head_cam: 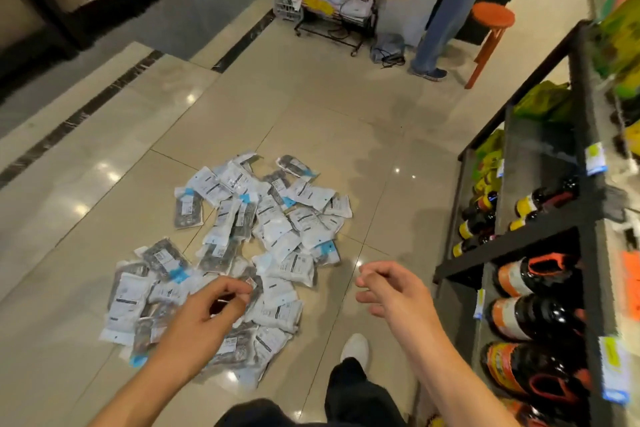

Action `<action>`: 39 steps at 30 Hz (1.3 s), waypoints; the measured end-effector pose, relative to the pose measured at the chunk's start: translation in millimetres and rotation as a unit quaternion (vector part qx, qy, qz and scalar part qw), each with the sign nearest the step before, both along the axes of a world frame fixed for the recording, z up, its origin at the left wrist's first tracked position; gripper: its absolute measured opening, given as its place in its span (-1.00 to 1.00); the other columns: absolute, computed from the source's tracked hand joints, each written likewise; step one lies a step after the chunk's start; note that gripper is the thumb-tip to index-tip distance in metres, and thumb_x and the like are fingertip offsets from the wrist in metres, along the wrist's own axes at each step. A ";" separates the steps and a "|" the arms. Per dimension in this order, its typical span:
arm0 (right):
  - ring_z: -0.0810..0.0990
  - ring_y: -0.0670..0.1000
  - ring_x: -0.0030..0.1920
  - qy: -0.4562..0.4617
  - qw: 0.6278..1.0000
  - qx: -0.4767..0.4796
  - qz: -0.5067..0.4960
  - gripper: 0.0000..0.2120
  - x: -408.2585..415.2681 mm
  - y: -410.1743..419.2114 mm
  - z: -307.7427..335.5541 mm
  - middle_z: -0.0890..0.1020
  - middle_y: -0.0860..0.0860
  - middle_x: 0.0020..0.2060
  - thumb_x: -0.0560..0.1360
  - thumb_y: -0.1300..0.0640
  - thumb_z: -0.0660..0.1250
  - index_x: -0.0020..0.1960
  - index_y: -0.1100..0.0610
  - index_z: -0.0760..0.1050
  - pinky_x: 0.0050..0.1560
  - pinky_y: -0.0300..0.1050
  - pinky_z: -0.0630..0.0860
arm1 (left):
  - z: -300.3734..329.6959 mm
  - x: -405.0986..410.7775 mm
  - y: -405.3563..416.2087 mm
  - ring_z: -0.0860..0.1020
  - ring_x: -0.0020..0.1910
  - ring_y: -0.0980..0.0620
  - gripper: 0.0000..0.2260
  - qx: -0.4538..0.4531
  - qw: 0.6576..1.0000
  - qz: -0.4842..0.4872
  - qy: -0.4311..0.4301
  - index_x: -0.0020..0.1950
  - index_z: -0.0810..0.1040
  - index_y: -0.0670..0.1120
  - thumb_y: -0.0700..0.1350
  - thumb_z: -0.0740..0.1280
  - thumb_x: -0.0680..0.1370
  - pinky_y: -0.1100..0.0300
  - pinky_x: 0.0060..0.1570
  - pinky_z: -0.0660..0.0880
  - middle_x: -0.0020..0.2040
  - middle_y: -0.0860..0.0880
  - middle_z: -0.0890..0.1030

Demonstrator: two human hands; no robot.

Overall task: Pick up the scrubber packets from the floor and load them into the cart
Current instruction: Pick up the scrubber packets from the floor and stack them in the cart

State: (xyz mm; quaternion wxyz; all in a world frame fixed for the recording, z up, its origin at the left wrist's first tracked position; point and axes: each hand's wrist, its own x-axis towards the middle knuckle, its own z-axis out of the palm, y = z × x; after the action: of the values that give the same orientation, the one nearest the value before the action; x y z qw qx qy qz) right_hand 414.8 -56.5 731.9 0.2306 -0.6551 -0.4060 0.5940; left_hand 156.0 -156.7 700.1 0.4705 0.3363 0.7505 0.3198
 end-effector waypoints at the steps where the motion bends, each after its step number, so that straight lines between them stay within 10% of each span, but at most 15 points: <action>1: 0.73 0.01 -0.08 0.003 1.000 -0.001 0.018 -0.90 3.5 16.6 -1.2 0.75 -0.02 -0.09 0.61 0.16 0.38 0.02 0.04 0.66 -0.11 -0.20 0.60 | 1.9 10.3 8.3 0.68 -0.02 0.09 -0.76 -0.002 1.000 0.015 -0.006 -0.08 0.69 0.23 -0.14 0.41 0.61 0.10 0.05 0.56 -0.01 0.15 0.73; 14: 0.73 -0.04 -0.13 -0.036 0.986 -0.033 0.160 -0.90 -3.7 217.2 -39.7 0.74 -0.05 -0.09 0.60 0.14 0.38 -0.03 -0.01 0.66 -0.24 -0.37 0.51 | -31.5 29.8 159.5 0.69 -0.06 0.05 -0.75 -0.049 0.983 0.163 -0.065 -0.10 0.70 0.13 -0.20 0.37 0.61 -0.03 0.07 0.55 -0.01 0.08 0.73; 25: 0.71 0.04 -0.08 -0.127 0.949 -0.115 0.263 -0.95 -75.2 372.4 -142.8 0.71 -0.01 -0.12 0.56 0.06 0.46 -0.08 -0.08 0.66 -0.11 -0.14 0.58 | -126.2 -36.0 315.1 0.70 -0.03 -0.02 -0.85 -0.096 0.967 0.213 -0.100 -0.04 0.69 0.13 -0.10 0.38 0.63 -0.02 0.12 0.56 -0.07 0.03 0.73; 33: 0.71 0.01 -0.04 -0.144 0.904 -0.098 0.390 -0.90 -141.0 478.8 -327.0 0.71 -0.13 -0.15 0.55 0.01 0.43 -0.09 -0.19 0.66 0.04 -0.01 0.60 | -308.2 -65.0 398.4 0.67 -0.06 0.04 -0.80 -0.132 0.952 0.261 -0.090 -0.08 0.65 0.21 -0.09 0.36 0.64 0.10 -0.04 0.53 -0.09 0.09 0.72; 39: 0.62 -0.10 -0.05 -0.200 0.857 -0.069 0.469 -0.85 -181.2 536.3 -514.7 0.67 -0.15 -0.02 0.56 0.01 0.43 0.12 -0.03 0.65 -0.16 -0.38 0.45 | -496.9 -46.8 439.0 0.66 0.00 0.04 -0.92 -0.197 0.943 0.261 -0.065 0.06 0.62 0.11 -0.03 0.42 0.58 0.02 0.11 0.58 -0.03 0.11 0.68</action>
State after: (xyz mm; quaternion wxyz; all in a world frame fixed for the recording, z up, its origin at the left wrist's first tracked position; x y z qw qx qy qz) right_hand 233.5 479.8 217.2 -0.2075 -0.5057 -0.6605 0.5148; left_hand 109.1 282.3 203.3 0.4750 0.0076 0.8277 0.2987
